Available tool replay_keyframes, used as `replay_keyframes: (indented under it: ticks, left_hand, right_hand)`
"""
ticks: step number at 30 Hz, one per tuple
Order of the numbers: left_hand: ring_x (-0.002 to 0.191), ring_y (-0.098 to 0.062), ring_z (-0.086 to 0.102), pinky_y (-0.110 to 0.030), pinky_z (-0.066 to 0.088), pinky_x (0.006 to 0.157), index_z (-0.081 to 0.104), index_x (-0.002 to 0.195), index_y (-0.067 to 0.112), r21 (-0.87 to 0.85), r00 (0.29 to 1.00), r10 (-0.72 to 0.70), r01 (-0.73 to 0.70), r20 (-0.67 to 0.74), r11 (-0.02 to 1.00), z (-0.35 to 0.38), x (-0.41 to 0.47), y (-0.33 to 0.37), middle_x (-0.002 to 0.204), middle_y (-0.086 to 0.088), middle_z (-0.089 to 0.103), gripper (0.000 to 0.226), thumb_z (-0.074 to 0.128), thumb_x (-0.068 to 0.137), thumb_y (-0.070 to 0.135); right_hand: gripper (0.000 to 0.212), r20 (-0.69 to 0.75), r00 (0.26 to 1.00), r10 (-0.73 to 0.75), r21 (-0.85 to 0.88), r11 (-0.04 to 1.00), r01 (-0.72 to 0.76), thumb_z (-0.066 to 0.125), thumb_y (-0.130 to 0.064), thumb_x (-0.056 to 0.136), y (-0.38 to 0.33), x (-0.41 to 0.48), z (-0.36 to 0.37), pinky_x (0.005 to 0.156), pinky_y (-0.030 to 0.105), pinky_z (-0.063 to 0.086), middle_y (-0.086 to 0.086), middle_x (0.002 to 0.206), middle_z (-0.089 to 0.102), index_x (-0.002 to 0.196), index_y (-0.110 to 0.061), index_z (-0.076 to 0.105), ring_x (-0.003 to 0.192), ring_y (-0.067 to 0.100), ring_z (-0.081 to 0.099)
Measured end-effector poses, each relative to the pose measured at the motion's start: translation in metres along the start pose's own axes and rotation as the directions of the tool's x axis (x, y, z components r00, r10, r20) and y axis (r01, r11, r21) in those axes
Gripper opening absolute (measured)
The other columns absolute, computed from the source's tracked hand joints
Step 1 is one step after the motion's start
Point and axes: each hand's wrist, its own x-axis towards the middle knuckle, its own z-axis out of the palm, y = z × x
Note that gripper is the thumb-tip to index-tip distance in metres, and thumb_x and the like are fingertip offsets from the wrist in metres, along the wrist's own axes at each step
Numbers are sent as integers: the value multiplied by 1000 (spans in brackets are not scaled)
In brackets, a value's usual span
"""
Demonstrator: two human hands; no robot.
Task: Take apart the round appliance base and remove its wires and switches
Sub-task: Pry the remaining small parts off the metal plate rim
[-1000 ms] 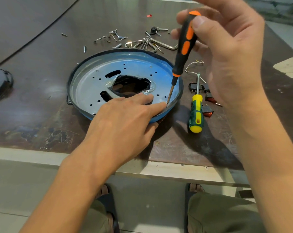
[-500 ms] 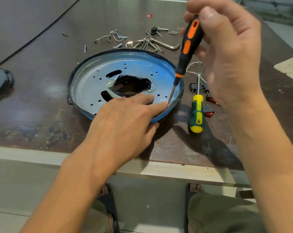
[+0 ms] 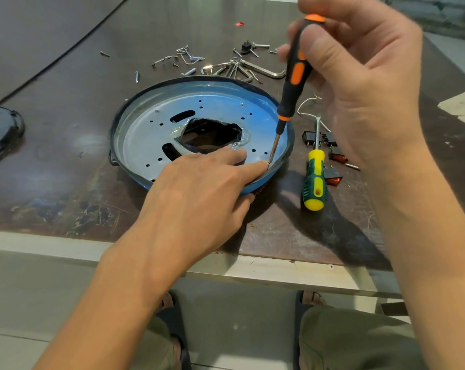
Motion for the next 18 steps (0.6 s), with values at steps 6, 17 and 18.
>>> replay_keyframes:
  ticks: [6, 17, 18]
  left_hand:
    - [98, -17, 67, -33, 53, 68, 50, 137, 39, 4, 1000, -16, 16, 25, 1000, -1, 0, 0, 127, 10, 63, 48, 49, 89, 46]
    - [93, -17, 67, -33, 52, 66, 54, 131, 38, 32, 1000, -21, 21, 23, 999, -1, -1, 0, 121, 11, 64, 44, 53, 88, 45]
    - [92, -17, 67, -33, 52, 65, 55, 131, 38, 35, 1000, -24, 23, 18, 999, -2, -1, 0, 121, 11, 64, 44, 53, 88, 44]
  right_hand:
    - [26, 24, 996, 80, 12, 997, -81, 47, -3, 102, -2, -3, 2, 91, 50, 57, 21, 109, 59, 127, 1, 54, 104, 45, 66]
    - [28, 16, 994, 107, 45, 993, -107, 40, -1, 96, -4, -2, 0, 89, 46, 56, 22, 100, 62, 120, 2, 55, 97, 40, 66]
    - [22, 38, 997, 73, -11, 997, -72, 47, -4, 98, -3, -2, 1, 88, 48, 56, 18, 98, 58, 119, -1, 55, 94, 36, 62]
